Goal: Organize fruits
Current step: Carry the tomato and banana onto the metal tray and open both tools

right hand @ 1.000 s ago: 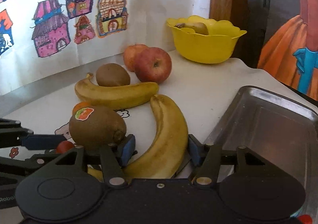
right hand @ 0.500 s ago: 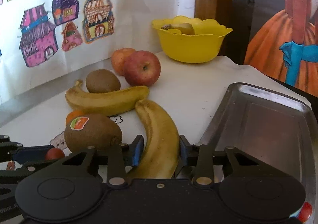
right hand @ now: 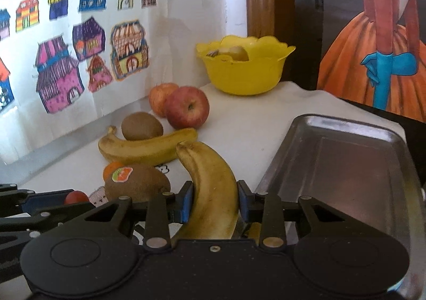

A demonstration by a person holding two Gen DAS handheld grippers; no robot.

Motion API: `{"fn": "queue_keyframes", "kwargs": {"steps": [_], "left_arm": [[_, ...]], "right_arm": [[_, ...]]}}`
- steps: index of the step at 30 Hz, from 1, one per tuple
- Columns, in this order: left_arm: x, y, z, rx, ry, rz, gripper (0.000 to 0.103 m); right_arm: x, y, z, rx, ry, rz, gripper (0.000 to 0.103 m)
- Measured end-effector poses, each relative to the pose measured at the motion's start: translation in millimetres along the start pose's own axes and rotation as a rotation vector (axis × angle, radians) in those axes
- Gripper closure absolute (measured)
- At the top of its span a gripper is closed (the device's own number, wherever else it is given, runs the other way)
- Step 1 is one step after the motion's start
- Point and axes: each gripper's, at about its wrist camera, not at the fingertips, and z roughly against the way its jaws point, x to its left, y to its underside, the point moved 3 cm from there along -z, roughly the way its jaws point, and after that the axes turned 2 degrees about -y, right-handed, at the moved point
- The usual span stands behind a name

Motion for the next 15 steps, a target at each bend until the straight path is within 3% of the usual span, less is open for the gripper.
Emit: {"fn": "queue_keyframes", "kwargs": {"steps": [7,15], "left_arm": [[-14,-19,7,-0.064,0.003,-0.011,0.077],[-52,-38,4,-0.123,0.037,-0.027,0.077]], "right_arm": [[-17,-11,37,-0.073,-0.001,-0.033,0.067],[-65,-21,82,-0.164,0.041,-0.09,0.067]]}}
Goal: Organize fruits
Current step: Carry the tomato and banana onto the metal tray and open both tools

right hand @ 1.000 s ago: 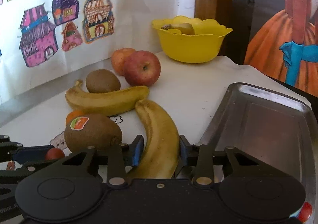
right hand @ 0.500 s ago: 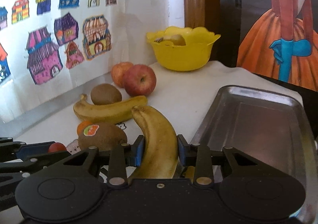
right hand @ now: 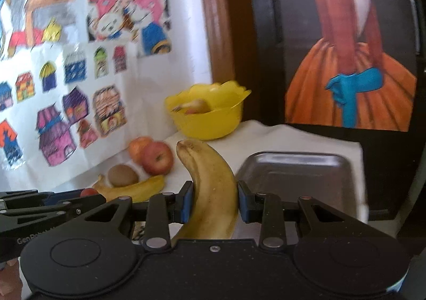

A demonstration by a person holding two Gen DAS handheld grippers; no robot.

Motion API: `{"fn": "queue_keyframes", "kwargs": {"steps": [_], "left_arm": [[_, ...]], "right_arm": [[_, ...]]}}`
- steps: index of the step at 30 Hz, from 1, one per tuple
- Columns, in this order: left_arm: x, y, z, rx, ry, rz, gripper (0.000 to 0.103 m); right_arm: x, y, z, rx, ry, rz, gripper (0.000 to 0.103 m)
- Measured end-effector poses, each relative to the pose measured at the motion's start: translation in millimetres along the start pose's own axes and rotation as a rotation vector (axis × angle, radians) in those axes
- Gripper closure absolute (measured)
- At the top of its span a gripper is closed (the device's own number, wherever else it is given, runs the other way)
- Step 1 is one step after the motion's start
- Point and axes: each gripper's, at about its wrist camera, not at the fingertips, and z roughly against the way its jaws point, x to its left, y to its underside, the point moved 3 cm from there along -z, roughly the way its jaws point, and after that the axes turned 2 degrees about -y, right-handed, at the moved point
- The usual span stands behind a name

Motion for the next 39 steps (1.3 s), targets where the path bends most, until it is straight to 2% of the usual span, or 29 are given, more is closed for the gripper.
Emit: {"fn": "queue_keyframes", "kwargs": {"steps": [5,12,15,18,28,39], "left_arm": [[-30,0,-14,-0.003,0.033,-0.017,0.077],[-76,8,-41,0.031,0.081,-0.063,0.077],[-93,15,-55,0.055,0.09,-0.085,0.077],[-108,22,-65,0.08,0.094,-0.111,0.077],[-125,35,-82,0.136,0.089,-0.156,0.077],[-123,41,-95,0.193,0.073,-0.16,0.077]], "right_arm": [[-41,0,15,-0.018,0.058,-0.028,0.068],[-98,17,19,0.008,0.107,-0.079,0.068],[-116,26,13,0.027,0.108,-0.1,0.068],[-129,31,8,0.025,0.073,-0.134,0.068],[-132,20,-24,0.02,0.018,-0.088,0.068],[-137,22,-52,0.054,-0.015,-0.116,0.067]]}}
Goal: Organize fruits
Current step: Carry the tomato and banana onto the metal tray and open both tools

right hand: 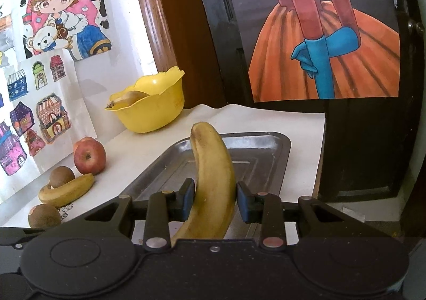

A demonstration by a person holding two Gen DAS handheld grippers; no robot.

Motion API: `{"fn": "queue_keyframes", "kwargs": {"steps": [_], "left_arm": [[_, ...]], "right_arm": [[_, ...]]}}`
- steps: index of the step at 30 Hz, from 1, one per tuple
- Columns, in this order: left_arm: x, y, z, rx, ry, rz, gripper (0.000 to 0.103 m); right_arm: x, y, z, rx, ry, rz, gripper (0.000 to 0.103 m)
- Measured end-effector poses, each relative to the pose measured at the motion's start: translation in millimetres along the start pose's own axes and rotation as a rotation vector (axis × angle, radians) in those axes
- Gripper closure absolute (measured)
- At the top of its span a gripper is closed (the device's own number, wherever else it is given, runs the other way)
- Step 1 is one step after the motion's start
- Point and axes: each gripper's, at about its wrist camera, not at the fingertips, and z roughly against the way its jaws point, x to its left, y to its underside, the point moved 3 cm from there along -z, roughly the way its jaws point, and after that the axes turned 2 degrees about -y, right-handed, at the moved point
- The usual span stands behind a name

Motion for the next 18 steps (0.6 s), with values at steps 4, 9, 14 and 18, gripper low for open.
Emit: {"fn": "queue_keyframes", "kwargs": {"steps": [4,9,14,18], "left_arm": [[0,0,0,0.003,-0.012,-0.001,0.077],[1,-1,2,0.003,-0.017,0.006,0.06],[7,-7,19,-0.043,-0.024,0.038,0.034],[15,-13,40,-0.09,-0.041,0.067,0.017]], "right_arm": [[2,4,-6,0.02,0.014,0.015,0.064],[6,2,-2,-0.012,0.015,0.035,0.056],[10,-5,17,-0.057,0.035,0.045,0.042],[13,-13,40,-0.103,0.058,0.04,0.031]]}}
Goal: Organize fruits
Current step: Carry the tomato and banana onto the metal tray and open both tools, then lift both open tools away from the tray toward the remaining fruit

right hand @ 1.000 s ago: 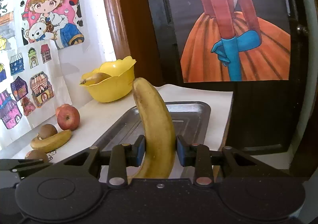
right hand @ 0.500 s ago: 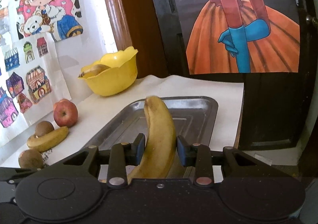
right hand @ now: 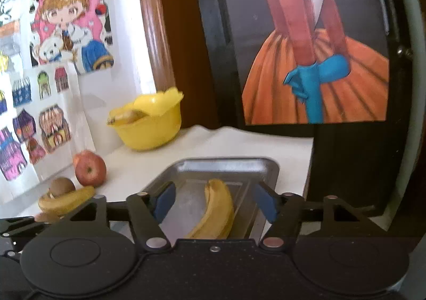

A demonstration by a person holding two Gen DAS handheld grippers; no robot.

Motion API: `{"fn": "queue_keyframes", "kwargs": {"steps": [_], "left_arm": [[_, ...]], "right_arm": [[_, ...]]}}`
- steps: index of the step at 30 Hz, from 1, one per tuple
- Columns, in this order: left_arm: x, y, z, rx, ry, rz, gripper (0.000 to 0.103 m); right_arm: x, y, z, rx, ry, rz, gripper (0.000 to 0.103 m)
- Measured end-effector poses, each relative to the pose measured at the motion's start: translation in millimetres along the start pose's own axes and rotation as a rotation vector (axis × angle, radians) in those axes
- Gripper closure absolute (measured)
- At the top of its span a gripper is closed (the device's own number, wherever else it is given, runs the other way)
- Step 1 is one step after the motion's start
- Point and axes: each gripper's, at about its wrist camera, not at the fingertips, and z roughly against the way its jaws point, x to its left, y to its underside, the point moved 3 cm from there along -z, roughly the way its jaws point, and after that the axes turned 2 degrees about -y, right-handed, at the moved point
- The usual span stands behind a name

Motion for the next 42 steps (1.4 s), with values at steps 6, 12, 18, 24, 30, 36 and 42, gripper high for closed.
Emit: {"fn": "queue_keyframes", "kwargs": {"steps": [6,12,18,24,30,36,42], "left_arm": [[21,-9,40,-0.074,-0.038,0.046,0.005],[49,-11,85,-0.148,-0.081,0.098,0.0],[81,-8,126,-0.199,-0.117,0.141,0.0],[118,-2,169,-0.251,-0.151,0.174,0.0],[157,9,204,-0.278,-0.182,0.187,0.0],[190,26,221,-0.265,-0.202,0.175,0.0],[213,45,222,-0.223,-0.222,0.153,0.0]], "right_arm": [[19,-14,46,-0.071,0.017,0.019,0.019],[46,-16,94,-0.132,0.031,0.043,0.007],[81,-9,137,-0.17,0.038,0.074,0.001],[123,0,177,-0.187,0.038,0.076,0.001],[173,21,205,-0.177,0.044,0.064,0.001],[228,54,212,-0.128,0.023,0.039,0.001],[276,93,196,-0.022,-0.034,0.052,0.001]]}}
